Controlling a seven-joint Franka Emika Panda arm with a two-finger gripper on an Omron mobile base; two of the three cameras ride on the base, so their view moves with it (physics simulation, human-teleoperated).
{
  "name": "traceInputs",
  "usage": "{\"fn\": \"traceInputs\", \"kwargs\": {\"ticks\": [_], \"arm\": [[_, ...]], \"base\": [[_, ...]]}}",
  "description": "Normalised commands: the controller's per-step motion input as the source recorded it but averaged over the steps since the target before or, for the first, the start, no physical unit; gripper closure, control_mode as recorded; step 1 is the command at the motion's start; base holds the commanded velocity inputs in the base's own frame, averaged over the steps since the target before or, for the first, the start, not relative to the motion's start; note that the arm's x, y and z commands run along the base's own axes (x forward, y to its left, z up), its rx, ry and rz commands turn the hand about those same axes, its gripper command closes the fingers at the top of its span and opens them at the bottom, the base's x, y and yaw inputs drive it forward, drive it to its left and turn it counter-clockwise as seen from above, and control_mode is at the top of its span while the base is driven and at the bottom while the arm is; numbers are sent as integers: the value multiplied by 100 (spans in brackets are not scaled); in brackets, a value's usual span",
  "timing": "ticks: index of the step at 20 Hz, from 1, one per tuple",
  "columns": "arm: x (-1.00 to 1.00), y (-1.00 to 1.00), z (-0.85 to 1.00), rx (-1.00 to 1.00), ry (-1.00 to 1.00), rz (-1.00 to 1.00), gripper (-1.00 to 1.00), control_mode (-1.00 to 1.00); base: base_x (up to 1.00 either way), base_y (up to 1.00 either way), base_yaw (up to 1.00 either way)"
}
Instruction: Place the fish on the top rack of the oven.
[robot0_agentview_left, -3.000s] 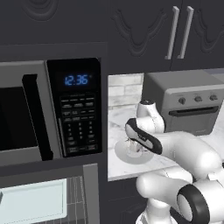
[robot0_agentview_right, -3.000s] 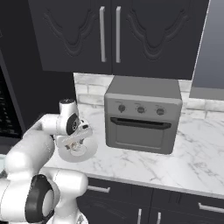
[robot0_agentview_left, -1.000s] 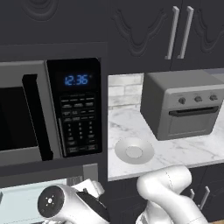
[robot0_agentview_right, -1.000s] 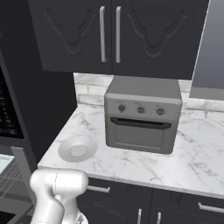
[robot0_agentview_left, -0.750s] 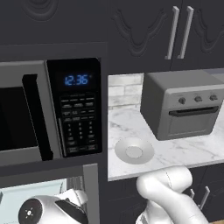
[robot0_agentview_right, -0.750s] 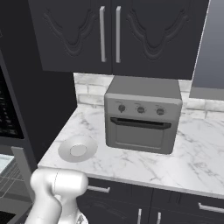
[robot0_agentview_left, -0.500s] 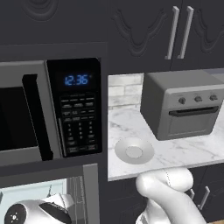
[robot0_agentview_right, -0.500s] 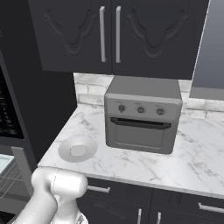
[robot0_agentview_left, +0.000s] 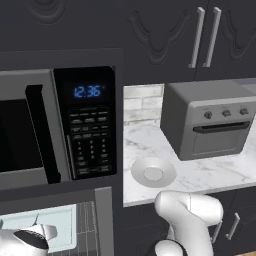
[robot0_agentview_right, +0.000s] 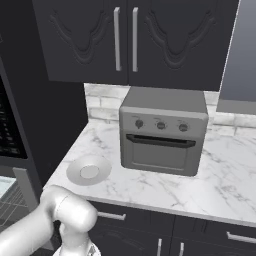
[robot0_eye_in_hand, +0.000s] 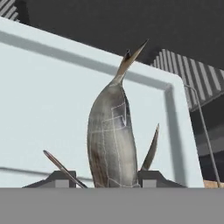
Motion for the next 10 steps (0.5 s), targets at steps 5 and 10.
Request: {"fn": "traceInputs", "kwargs": {"ticks": [5, 10], "arm": [[24, 4, -50, 0, -4, 0, 100, -100], [20, 0, -29, 0, 0, 1, 100, -100]], "base": [[0, 0, 0], [0, 0, 0]]}}
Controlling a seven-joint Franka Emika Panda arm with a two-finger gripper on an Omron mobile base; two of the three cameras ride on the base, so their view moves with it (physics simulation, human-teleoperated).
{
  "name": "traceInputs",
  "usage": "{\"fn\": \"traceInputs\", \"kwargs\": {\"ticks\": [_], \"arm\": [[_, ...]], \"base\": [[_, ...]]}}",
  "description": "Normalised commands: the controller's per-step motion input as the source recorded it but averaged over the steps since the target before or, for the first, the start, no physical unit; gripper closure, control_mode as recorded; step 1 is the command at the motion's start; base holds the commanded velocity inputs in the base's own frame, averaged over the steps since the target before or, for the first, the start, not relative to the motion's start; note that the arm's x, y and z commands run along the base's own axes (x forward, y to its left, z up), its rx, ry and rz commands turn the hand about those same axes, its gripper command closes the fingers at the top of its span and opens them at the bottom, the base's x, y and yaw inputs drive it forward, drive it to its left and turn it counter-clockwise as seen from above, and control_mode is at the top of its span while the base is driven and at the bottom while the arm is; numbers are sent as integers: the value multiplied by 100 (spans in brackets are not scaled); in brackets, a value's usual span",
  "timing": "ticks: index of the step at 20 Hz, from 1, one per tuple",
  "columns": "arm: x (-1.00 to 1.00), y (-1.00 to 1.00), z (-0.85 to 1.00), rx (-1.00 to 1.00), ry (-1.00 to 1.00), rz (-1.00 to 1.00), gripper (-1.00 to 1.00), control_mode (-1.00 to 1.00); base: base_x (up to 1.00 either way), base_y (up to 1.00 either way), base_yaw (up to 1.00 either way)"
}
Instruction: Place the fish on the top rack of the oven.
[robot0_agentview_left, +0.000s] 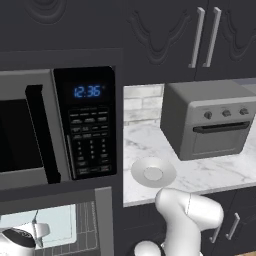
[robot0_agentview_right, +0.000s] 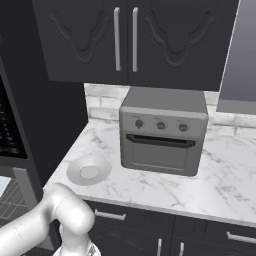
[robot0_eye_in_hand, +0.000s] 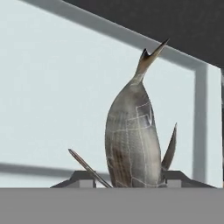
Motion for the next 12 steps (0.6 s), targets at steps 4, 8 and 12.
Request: {"fn": "traceInputs", "kwargs": {"ticks": [4, 8, 12], "arm": [[0, 0, -7, 1, -1, 0, 100, -100], [0, 0, 11, 0, -14, 0, 100, -100], [0, 0, 8, 0, -15, 0, 100, -100]], "base": [[0, 0, 0], [0, 0, 0], [0, 0, 0]]}}
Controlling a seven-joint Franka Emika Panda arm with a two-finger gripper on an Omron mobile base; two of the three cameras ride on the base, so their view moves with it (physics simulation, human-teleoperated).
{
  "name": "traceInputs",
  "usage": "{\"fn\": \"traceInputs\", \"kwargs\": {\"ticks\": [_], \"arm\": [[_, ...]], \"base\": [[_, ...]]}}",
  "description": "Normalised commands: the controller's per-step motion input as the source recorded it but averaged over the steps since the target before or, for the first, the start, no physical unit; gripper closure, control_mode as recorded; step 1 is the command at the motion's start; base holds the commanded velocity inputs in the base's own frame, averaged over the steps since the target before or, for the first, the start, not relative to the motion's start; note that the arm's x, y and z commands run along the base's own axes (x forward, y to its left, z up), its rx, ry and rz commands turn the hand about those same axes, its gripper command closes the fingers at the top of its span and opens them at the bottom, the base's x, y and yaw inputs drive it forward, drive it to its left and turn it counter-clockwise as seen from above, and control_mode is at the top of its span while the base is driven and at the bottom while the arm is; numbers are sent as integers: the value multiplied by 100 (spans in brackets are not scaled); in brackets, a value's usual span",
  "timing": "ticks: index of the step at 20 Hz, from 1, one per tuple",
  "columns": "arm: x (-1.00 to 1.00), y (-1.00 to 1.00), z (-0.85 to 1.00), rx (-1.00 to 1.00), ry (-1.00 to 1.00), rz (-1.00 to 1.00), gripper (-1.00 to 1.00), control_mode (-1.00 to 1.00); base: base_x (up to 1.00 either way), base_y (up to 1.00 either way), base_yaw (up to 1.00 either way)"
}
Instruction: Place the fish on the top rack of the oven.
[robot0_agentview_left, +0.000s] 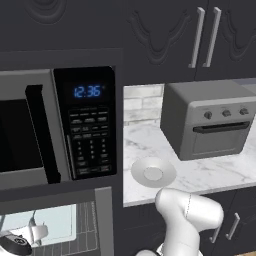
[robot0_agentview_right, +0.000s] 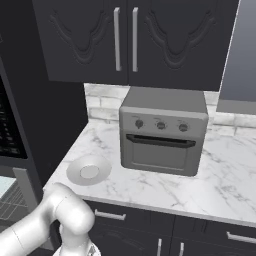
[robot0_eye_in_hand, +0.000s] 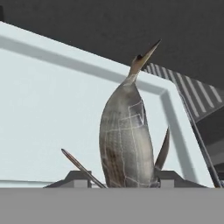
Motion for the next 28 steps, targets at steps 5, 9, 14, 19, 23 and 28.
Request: {"fn": "traceInputs", "kwargs": {"ticks": [5, 9, 14, 19, 23, 28], "arm": [[0, 0, 28, 10, -6, 0, 100, -100], [0, 0, 32, 10, 0, 0, 100, -100], [1, 0, 25, 8, -8, 0, 100, -100], [0, 0, 17, -3, -29, 0, 100, -100], [6, -2, 33, 0, -3, 0, 100, -100], [4, -2, 22, 2, 1, 0, 100, -100]], "base": [[0, 0, 0], [0, 0, 0], [0, 0, 0], [0, 0, 0], [0, 0, 0], [0, 0, 0]]}}
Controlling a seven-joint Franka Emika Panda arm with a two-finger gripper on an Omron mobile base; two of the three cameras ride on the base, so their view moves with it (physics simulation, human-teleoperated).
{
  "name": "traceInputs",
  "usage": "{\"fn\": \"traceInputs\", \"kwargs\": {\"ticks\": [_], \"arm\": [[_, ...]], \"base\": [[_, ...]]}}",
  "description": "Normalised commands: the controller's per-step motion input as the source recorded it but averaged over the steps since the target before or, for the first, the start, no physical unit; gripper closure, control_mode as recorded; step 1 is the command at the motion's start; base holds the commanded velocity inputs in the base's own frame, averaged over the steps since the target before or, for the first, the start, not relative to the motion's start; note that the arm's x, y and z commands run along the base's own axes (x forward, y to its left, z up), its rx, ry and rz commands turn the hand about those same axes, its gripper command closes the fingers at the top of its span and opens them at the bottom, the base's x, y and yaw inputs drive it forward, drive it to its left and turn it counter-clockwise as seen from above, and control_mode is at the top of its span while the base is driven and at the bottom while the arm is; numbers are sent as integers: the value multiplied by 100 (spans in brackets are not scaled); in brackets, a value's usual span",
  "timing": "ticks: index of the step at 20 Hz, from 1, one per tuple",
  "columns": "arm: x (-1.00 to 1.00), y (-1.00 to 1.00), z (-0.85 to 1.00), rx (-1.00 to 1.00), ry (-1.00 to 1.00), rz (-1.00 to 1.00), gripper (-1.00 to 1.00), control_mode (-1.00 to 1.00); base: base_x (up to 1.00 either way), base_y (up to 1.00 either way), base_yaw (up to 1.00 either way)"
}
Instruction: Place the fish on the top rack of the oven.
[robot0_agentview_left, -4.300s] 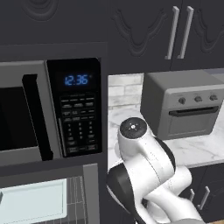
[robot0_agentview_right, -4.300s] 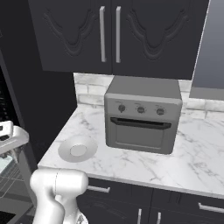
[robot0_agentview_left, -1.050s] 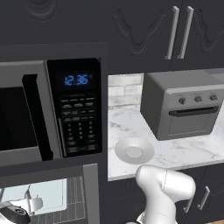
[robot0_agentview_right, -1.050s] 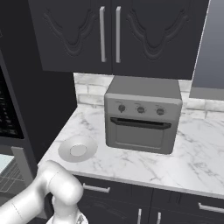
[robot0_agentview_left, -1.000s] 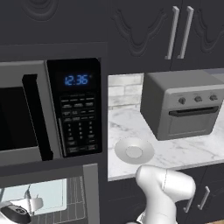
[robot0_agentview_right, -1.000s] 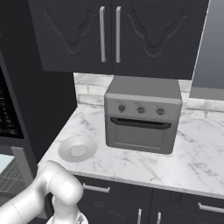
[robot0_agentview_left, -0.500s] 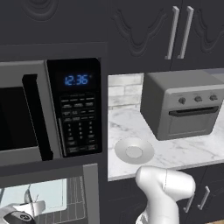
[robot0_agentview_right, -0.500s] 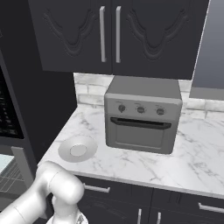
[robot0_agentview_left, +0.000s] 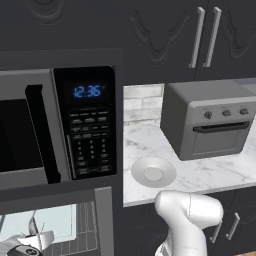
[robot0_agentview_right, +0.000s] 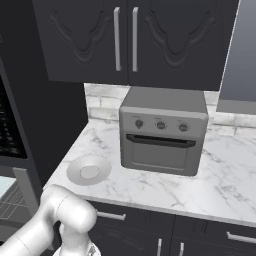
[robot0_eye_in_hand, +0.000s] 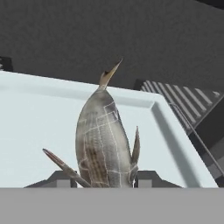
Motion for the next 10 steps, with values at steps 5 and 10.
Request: {"fn": "traceInputs", "kwargs": {"ticks": [5, 10], "arm": [[0, 0, -7, 1, 5, 0, 100, -100], [5, 0, 0, 0, 6, 0, 100, -100]], "base": [[0, 0, 0], [0, 0, 0]]}}
